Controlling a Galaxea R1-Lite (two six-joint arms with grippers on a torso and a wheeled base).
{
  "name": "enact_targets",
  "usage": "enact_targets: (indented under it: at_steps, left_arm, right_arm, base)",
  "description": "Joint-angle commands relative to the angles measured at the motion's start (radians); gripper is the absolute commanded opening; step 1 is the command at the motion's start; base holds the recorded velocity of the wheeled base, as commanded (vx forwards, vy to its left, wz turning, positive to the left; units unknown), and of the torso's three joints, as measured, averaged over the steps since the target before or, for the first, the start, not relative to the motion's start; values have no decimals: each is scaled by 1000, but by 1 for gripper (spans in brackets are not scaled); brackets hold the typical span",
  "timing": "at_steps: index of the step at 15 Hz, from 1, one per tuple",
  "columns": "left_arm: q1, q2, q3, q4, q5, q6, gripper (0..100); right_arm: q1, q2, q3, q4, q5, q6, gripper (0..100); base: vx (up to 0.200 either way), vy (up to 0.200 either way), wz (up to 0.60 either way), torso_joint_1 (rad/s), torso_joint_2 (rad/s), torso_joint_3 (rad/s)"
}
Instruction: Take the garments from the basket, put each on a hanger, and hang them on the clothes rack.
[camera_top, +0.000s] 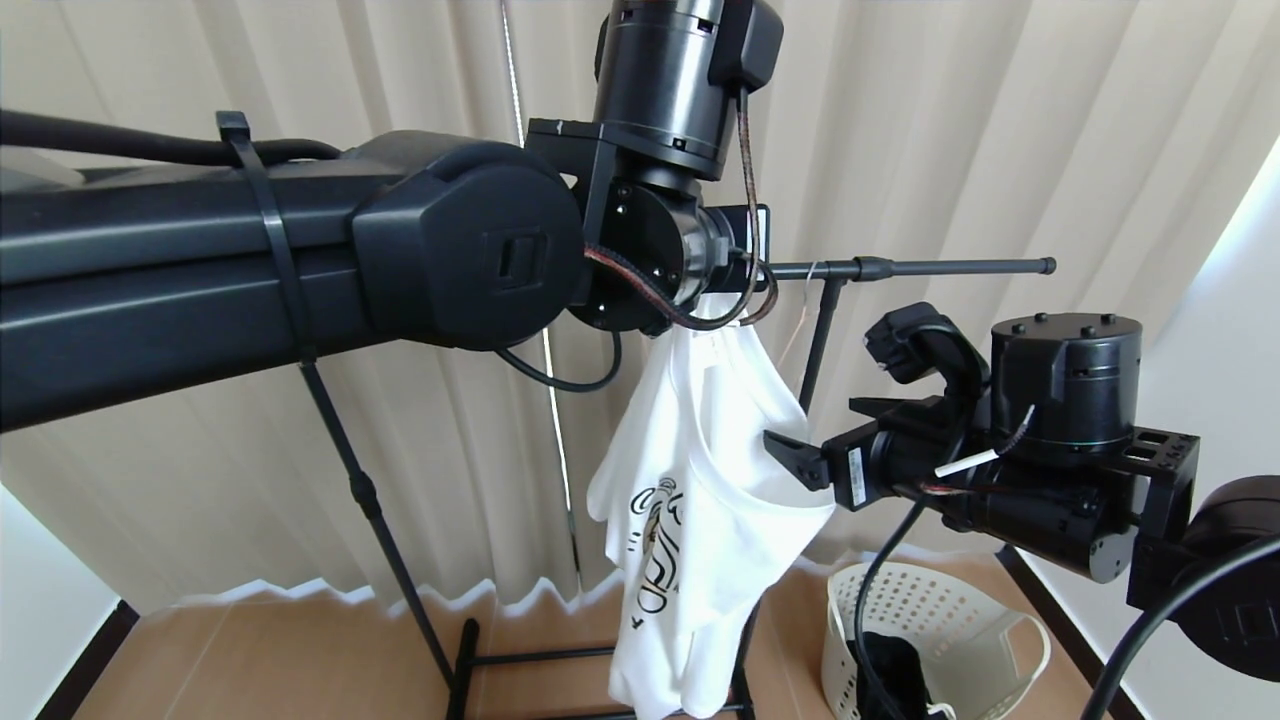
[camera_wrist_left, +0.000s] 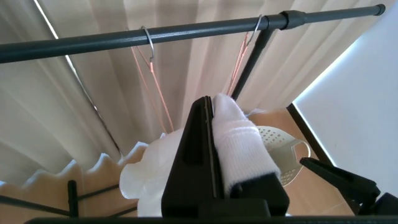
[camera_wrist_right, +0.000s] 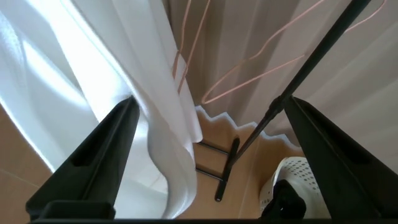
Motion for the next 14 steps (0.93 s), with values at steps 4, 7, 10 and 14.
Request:
enact_targets:
  at_steps: [4,7,10,14]
  left_arm:
    - [-1,-26,30,1,0,-2,0]
    - [-1,-28,48,1,0,-2,0]
    - [1,-49,110,1,0,20,0]
    - [5,-83,223,-1,-1,24,0]
  right_arm:
    - [0,23,-9,-3,-2,3,0]
    - [0,24,-11,-3,-2,5,0]
    - [-52,12,-45,-3,3,5,0]
    - [-101,-25,-60,-3,6,3,0]
  base:
    - [0,0,0,0,0,0]
    - [0,0,0,0,0,0]
    - [0,0,0,0,0,0]
    - [0,0,0,0,0,0]
